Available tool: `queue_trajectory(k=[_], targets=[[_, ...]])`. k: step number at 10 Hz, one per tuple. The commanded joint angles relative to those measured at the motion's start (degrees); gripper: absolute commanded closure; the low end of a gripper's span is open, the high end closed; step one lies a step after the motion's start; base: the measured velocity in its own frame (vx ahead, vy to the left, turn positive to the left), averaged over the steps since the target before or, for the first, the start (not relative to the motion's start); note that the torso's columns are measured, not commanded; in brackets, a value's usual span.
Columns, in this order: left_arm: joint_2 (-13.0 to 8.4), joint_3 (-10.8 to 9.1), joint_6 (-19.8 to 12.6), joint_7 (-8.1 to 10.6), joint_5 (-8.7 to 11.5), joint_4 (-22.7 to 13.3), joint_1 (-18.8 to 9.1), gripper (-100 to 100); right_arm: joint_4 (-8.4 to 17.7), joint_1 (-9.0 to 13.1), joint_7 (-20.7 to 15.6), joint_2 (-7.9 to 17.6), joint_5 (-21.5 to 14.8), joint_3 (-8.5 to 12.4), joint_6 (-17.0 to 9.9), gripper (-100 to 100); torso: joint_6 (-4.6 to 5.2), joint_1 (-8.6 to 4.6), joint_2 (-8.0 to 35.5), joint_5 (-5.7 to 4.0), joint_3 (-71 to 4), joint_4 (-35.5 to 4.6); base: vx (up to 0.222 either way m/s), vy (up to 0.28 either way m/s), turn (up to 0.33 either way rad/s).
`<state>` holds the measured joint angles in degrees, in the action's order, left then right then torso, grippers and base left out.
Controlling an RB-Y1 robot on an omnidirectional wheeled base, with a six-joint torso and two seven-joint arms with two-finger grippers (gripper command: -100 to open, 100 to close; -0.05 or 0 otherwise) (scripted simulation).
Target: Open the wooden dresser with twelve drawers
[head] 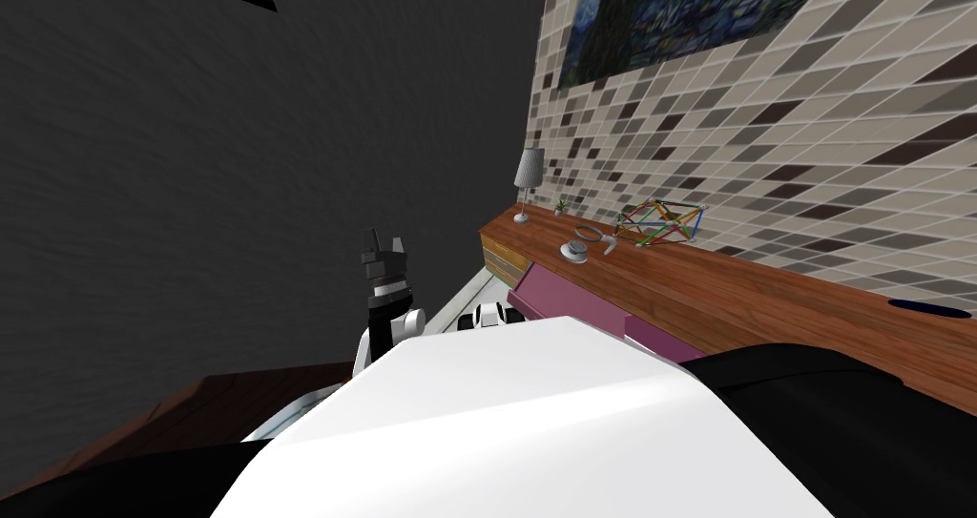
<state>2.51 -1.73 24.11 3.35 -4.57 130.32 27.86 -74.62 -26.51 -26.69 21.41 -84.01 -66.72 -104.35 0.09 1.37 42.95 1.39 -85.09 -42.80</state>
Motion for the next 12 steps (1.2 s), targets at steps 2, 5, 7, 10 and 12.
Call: queue_trajectory(k=[2,5,7,10,12], targets=[[0.00,0.00,0.00,0.00,0.00,0.00,0.00,0,-0.60,0.31,0.23,0.26,-0.85,0.32,-1.82,-100,0.02,-0.05,-0.03,-0.01,-0.03,0.02,0.000,0.000,0.000],[0.00,0.00,0.00,0.00,0.00,0.00,0.01,0,-4.21,-2.17,-0.45,2.62,-1.35,-1.74,-1.01,-100,0.09,-0.07,-0.04,0.00,-0.05,0.07,0.040,0.002,-0.041],[0.00,0.00,0.00,0.00,0.00,0.00,0.01,0,-4.21,-2.17,-0.45,2.62,-1.35,-1.74,-1.01,-100,-0.02,-0.05,-0.08,0.04,-0.14,0.03,0.038,-0.010,-0.004],[0.00,0.00,0.00,0.00,0.00,0.00,0.00,0,-4.21,-2.17,-0.45,2.62,-1.35,-1.74,-1.01,-100,0.01,0.04,0.04,0.07,-0.10,0.03,-0.006,-0.003,0.003],[0.00,0.00,0.00,0.00,0.00,0.00,0.00,0,-4.21,-2.17,-0.45,2.62,-1.35,-1.74,-1.01,-100,0.03,0.04,-0.06,0.09,-0.16,0.08,0.000,0.000,0.000]])
